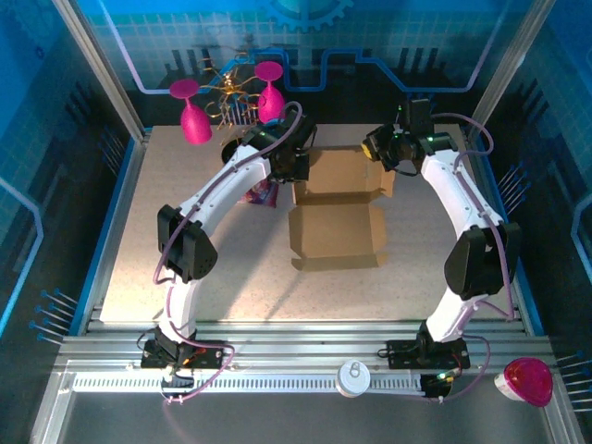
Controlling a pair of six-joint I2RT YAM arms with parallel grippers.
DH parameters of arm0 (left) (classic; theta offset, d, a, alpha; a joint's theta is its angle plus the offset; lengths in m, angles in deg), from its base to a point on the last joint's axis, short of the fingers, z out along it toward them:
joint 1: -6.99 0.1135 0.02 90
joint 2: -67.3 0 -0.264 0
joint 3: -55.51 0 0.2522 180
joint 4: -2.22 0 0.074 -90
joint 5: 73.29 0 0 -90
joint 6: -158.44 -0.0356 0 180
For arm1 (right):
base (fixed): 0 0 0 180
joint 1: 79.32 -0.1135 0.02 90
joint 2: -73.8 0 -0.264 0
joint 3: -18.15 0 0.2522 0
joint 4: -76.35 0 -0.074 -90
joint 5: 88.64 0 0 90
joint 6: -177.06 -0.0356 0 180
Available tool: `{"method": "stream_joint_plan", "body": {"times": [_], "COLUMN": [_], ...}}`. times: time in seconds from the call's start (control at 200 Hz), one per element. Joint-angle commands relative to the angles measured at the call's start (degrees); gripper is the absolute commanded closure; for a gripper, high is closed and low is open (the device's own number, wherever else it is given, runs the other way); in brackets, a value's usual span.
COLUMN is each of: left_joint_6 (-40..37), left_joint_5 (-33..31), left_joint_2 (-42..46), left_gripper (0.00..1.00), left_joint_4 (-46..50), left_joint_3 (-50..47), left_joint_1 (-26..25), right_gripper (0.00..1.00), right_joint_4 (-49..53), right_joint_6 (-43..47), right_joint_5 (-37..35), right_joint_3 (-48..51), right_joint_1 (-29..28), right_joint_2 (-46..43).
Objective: Fold the paper box
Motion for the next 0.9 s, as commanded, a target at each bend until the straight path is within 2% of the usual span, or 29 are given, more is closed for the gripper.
{"method": "stream_joint_plan", "body": {"times": [0.0, 0.03, 0.105, 0.145, 0.22, 0.3, 0.43, 0.545, 0.73, 0.896], "left_joint_6": [0.5, 0.4, 0.5, 0.5, 0.7, 0.4, 0.3, 0.3, -0.1, -0.1], "left_joint_5": [1.0, 1.0, 1.1, 1.2, 1.3, 1.1, 1.0, 1.1, 1.1, 1.3], "left_joint_2": [1.3, 1.3, 1.3, 1.3, 1.1, 0.9, 0.9, 0.6, 0.1, 0.0], "left_gripper": [1.0, 1.0, 1.0, 1.0, 1.0, 1.0, 1.0, 1.0, 1.0, 1.0], "left_joint_4": [-1.3, -1.3, -1.2, -1.2, -1.0, -0.5, -0.5, -0.3, 0.5, 0.5], "left_joint_3": [1.8, 1.9, 2.1, 2.2, 2.6, 3.3, 3.5, 4.0, 5.2, 5.4], "left_joint_1": [-0.4, -0.4, -0.5, -0.4, -0.2, -0.1, 0.1, 0.1, 0.1, 0.2], "right_gripper": [1.0, 0.99, 0.73, 0.62, 0.52, 0.5, 0.54, 0.57, 0.58, 0.57], "right_joint_4": [-0.1, -0.4, -0.4, -0.3, 0.4, 0.7, 1.9, -0.2, -1.3, -2.5], "right_joint_6": [0.1, 0.6, 2.6, 4.6, 8.5, 12.4, 16.6, 17.1, 23.4, 24.7], "right_joint_5": [0.5, 0.4, -0.2, -1.2, -4.0, -7.4, -12.4, -13.0, -14.2, -14.8], "right_joint_3": [0.6, 0.8, 0.9, 0.9, 2.3, 6.0, 14.7, 23.6, 24.8, 25.8], "right_joint_1": [0.0, 0.1, 0.5, 0.7, 0.8, 1.0, 0.2, -0.6, -1.6, -1.7], "right_joint_2": [-2.5, -2.6, -3.6, -4.7, -7.9, -12.9, -20.8, -24.6, -21.0, -17.6]}}
